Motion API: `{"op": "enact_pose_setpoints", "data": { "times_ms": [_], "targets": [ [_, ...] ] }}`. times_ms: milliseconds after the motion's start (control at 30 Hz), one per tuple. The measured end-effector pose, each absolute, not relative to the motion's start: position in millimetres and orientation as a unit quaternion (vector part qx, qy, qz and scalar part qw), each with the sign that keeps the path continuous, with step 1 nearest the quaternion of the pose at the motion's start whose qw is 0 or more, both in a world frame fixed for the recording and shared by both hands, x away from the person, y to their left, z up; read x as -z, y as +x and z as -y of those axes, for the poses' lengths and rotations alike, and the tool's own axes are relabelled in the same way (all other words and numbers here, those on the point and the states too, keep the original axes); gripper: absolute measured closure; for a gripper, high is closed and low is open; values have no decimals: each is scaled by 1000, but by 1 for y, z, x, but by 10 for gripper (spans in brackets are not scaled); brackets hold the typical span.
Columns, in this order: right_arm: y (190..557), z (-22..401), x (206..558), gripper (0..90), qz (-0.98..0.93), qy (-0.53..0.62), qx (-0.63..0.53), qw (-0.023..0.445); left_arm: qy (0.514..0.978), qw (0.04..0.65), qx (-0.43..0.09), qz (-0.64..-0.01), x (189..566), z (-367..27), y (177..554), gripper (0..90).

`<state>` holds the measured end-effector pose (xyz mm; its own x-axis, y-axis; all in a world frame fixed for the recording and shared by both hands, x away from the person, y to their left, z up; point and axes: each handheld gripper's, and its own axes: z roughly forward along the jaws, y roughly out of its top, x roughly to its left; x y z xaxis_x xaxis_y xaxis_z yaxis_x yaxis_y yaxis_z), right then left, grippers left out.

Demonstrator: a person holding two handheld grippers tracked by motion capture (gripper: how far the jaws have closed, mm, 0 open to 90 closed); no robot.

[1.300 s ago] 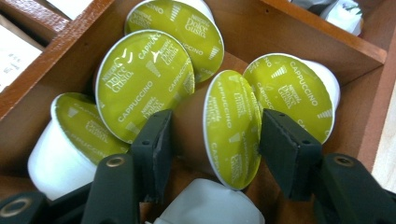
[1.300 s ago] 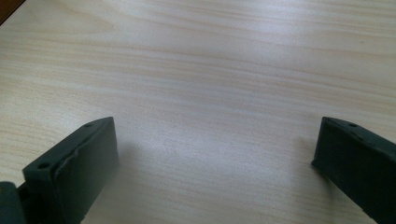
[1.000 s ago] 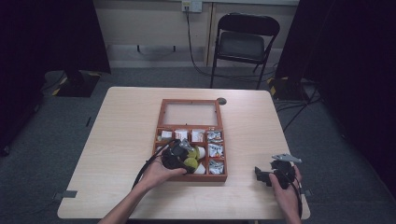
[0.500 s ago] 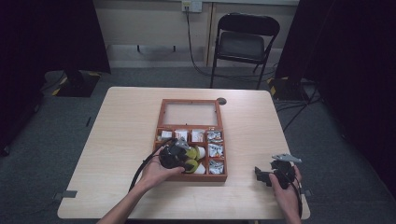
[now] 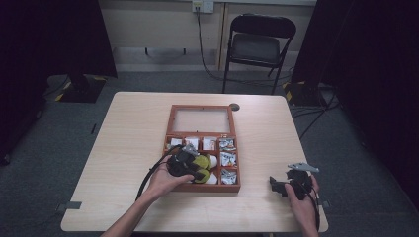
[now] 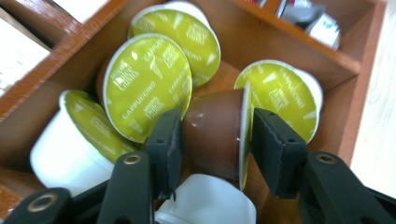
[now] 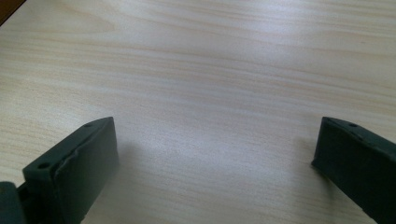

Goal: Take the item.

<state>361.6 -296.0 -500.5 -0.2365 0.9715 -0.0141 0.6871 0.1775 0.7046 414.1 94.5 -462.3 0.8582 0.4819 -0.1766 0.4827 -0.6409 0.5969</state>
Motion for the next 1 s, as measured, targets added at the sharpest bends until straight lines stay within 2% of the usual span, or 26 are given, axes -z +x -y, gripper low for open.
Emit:
{"op": "enact_pose_setpoints", "data": {
  "times_ms": [233,333,367,500,1000],
  "targets": [
    [362,296,500,0,-729,569,-295,241,919,300,13,-257,464,-90,417,484],
    [362,296,500,0,-729,569,-296,241,929,275,-17,-247,465,-84,413,479],
    [362,296,500,0,-729,569,-296,241,927,272,-27,-255,464,-83,413,513],
    [362,296,500,0,-729,569,-296,241,921,291,-10,-259,463,-88,415,550],
    [362,296,500,0,-729,568,-296,241,908,326,-5,-264,461,-95,414,557]
  ]
}}
